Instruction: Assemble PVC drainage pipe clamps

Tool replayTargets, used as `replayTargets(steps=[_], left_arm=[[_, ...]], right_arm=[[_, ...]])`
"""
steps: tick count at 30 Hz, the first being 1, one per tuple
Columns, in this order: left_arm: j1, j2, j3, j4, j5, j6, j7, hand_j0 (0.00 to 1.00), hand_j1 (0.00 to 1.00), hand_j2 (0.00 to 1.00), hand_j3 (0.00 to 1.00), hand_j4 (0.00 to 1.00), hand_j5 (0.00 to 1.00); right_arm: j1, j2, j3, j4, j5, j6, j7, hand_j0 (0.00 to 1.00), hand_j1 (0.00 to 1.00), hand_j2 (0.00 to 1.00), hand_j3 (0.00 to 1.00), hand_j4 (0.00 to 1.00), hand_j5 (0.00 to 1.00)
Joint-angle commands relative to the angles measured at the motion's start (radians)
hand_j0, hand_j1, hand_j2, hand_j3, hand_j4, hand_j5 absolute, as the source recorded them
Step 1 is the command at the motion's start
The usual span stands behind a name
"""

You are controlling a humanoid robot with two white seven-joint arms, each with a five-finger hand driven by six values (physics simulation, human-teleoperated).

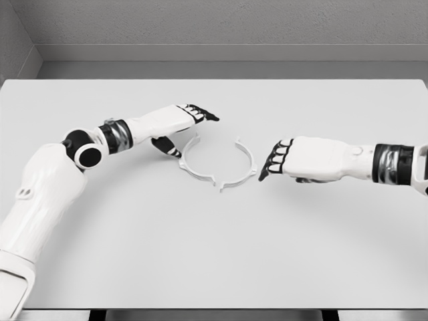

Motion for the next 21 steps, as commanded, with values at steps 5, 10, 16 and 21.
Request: replayTargets(steps=[5, 10, 16, 21], left_arm=[[-0.003, -0.021, 0.002, 0.017, 0.005, 0.002, 0.0, 1.0, 1.0, 1.0, 1.0, 1.0, 1.0], [-0.005, -0.027, 0.002, 0.017, 0.005, 0.002, 0.0, 1.0, 1.0, 1.0, 1.0, 1.0, 1.0], [-0.009, -0.019, 0.005, 0.019, 0.005, 0.002, 0.0, 1.0, 1.0, 1.0, 1.0, 1.0, 1.0], [-0.011, 0.002, 0.014, 0.017, 0.007, 0.002, 0.0, 1.0, 1.0, 1.0, 1.0, 1.0, 1.0]], right_arm=[[0.003, -0.01, 0.106, -0.002, -0.191, 0.003, 0.0, 0.77, 0.77, 0.77, 0.77, 0.77, 0.77], [0.006, 0.002, 0.159, -0.002, -0.199, 0.003, 0.0, 0.77, 0.77, 0.77, 0.77, 0.77, 0.77], [-0.003, 0.043, 0.186, 0.015, -0.196, 0.003, 0.0, 0.77, 0.77, 0.77, 0.77, 0.77, 0.77], [-0.008, 0.106, 0.218, 0.076, -0.196, 0.003, 0.0, 0.77, 0.77, 0.77, 0.77, 0.77, 0.77]])
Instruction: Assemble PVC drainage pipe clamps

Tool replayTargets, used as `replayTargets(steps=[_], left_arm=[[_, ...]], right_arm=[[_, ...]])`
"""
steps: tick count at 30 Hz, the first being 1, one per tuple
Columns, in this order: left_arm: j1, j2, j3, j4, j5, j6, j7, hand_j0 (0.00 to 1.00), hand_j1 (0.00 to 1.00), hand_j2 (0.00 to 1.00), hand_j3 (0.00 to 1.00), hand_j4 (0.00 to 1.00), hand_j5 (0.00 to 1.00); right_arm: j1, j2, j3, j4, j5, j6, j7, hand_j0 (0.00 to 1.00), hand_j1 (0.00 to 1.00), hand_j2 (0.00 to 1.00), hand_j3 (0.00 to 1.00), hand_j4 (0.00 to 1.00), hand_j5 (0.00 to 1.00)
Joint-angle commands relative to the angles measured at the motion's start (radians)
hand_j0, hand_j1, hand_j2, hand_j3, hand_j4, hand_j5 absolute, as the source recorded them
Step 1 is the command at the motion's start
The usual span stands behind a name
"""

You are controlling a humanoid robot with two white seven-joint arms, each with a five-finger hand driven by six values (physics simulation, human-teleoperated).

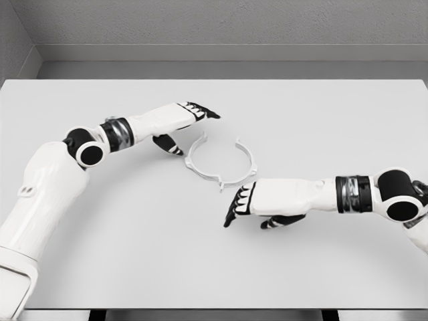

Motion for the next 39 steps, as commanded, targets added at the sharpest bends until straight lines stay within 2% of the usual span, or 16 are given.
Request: replayTargets(steps=[1, 8, 15, 39], left_arm=[[0.0, 0.012, 0.006, 0.0, 0.008, 0.002, 0.001, 1.0, 1.0, 1.0, 1.0, 1.0, 1.0], [-0.055, 0.002, -0.001, 0.074, 0.008, 0.002, 0.001, 1.0, 1.0, 1.0, 1.0, 1.0, 1.0], [-0.064, -0.007, -0.004, 0.08, 0.008, 0.002, 0.001, 1.0, 1.0, 1.0, 1.0, 1.0, 1.0], [-0.078, -0.03, -0.001, 0.106, 0.008, 0.002, 0.001, 1.0, 1.0, 1.0, 1.0, 1.0, 1.0]], right_arm=[[0.0, 0.032, 0.016, 0.032, -0.007, 0.003, 0.0, 0.77, 0.77, 0.77, 0.77, 0.77, 0.77], [-0.032, 0.095, 0.022, 0.13, -0.002, 0.003, 0.0, 0.77, 0.77, 0.77, 0.77, 0.77, 0.77], [-0.054, 0.134, 0.043, 0.192, 0.001, 0.003, 0.0, 0.77, 0.77, 0.77, 0.77, 0.77, 0.77], [-0.083, 0.15, 0.053, 0.242, -0.007, 0.003, 0.0, 0.77, 0.77, 0.77, 0.77, 0.77, 0.77]])
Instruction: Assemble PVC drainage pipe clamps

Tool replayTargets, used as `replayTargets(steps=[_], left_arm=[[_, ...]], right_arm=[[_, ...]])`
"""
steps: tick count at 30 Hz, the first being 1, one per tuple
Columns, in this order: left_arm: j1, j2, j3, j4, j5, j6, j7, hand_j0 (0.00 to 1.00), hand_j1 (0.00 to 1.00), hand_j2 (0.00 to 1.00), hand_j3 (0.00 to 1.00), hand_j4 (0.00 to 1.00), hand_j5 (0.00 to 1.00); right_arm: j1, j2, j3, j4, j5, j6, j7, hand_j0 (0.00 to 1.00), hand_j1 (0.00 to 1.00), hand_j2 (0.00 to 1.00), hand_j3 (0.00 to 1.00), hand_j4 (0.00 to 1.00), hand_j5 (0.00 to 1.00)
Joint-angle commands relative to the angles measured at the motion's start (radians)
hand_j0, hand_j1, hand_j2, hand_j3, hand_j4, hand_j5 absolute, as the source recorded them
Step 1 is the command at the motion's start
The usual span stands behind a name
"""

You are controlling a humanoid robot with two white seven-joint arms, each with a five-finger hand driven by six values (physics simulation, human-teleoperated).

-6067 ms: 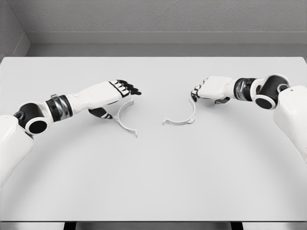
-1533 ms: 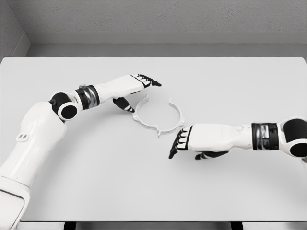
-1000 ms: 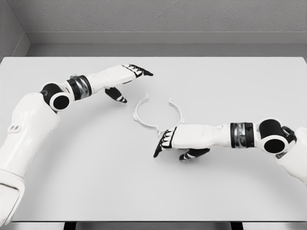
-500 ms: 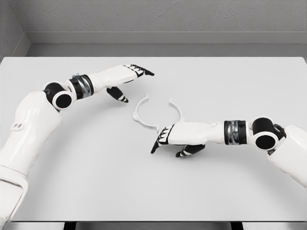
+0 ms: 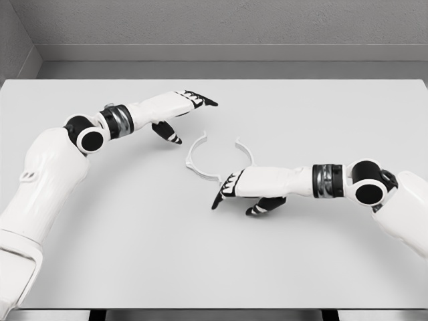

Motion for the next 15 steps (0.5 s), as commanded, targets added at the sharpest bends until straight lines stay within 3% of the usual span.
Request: replayTargets(steps=[1, 15], left_arm=[[0.0, 0.0, 0.003, 0.002, 0.007, 0.002, 0.001, 1.0, 1.0, 1.0, 1.0, 1.0, 1.0], [0.0, -0.022, 0.0, 0.038, 0.007, 0.002, 0.002, 1.0, 1.0, 1.0, 1.0, 1.0, 1.0]], right_arm=[[0.0, 0.002, 0.001, 0.004, -0.007, 0.003, 0.0, 0.77, 0.77, 0.77, 0.77, 0.77, 0.77], [-0.04, 0.002, 0.046, 0.041, -0.067, 0.003, 0.0, 0.76, 0.76, 0.76, 0.76, 0.76, 0.76]])
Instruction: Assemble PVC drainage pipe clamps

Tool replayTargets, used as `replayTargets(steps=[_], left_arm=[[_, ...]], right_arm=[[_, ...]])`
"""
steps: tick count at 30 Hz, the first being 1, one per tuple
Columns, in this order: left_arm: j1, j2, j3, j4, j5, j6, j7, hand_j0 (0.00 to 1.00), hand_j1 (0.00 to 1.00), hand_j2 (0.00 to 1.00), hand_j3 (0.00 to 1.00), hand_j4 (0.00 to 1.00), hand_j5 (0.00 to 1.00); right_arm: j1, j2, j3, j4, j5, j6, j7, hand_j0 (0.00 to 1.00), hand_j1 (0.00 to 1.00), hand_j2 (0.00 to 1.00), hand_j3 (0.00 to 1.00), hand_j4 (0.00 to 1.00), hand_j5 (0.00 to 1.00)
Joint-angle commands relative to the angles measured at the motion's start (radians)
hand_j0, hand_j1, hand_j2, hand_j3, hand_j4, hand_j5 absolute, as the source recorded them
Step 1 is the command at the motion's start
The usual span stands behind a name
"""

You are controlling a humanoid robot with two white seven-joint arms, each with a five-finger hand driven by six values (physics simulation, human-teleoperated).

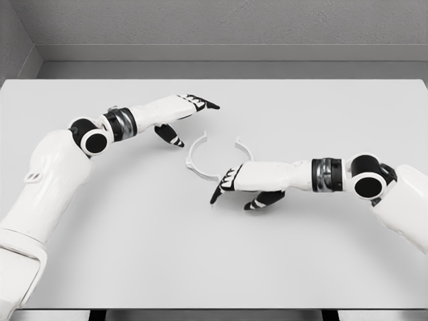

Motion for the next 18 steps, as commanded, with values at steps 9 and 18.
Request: replayTargets(steps=[9, 18], left_arm=[[0.0, -0.017, 0.002, 0.007, 0.007, 0.002, 0.001, 1.0, 1.0, 1.0, 1.0, 1.0, 1.0], [0.0, -0.037, 0.003, 0.005, 0.006, 0.002, 0.001, 1.0, 1.0, 1.0, 1.0, 1.0, 1.0]], right_arm=[[-0.009, -0.008, 0.037, 0.006, -0.062, 0.002, 0.0, 0.76, 0.76, 0.76, 0.76, 0.76, 0.76], [-0.011, -0.01, 0.058, 0.026, -0.092, 0.002, 0.0, 0.76, 0.76, 0.76, 0.76, 0.76, 0.76]])
